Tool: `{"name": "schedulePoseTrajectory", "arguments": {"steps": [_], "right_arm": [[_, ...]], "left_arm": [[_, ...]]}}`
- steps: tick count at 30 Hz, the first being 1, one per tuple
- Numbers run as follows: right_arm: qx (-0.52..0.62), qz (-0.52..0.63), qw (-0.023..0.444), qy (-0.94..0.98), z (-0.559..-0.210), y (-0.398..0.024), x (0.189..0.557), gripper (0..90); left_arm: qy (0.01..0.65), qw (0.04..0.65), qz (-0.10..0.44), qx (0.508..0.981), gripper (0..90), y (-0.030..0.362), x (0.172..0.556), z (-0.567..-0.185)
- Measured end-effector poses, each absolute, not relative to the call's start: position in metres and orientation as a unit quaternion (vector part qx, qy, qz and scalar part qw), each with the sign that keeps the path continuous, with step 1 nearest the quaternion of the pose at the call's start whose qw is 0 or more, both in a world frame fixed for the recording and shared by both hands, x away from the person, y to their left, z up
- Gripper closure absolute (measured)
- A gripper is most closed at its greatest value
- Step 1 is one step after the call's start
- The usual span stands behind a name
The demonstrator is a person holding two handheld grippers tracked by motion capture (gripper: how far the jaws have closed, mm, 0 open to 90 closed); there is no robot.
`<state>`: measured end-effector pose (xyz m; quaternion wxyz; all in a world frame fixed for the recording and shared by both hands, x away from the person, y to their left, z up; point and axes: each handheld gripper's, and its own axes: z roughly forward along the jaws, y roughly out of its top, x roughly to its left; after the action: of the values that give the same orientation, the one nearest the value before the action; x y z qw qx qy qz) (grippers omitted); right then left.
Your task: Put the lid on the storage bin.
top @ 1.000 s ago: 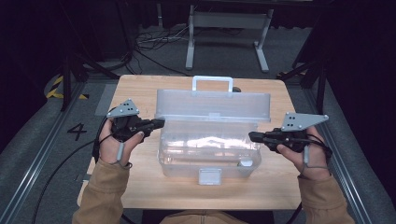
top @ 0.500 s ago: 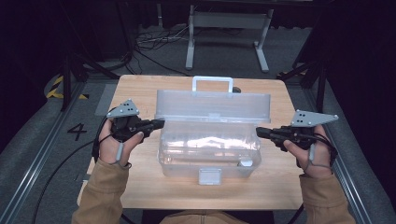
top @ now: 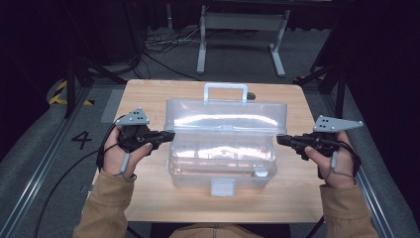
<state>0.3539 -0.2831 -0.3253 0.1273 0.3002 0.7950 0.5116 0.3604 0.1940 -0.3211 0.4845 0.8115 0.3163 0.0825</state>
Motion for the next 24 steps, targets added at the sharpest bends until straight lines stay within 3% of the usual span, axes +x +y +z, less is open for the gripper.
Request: {"name": "schedulePoseTrajectory", "arguments": {"steps": [14, 24], "right_arm": [[0.305, 0.500, 0.115, 0.802, -0.3252, -0.2831, 0.3531, 90.0], [0.315, 0.477, 0.092, 0.815, -0.3258, -0.2823, 0.3521, 90.0]], "left_arm": [[0.312, 0.463, 0.076, 0.826, 85.3, 0.1929, 0.3593, -0.3210], [0.325, 0.434, 0.043, 0.840, 89.3, 0.1927, 0.3579, -0.3181]]}}
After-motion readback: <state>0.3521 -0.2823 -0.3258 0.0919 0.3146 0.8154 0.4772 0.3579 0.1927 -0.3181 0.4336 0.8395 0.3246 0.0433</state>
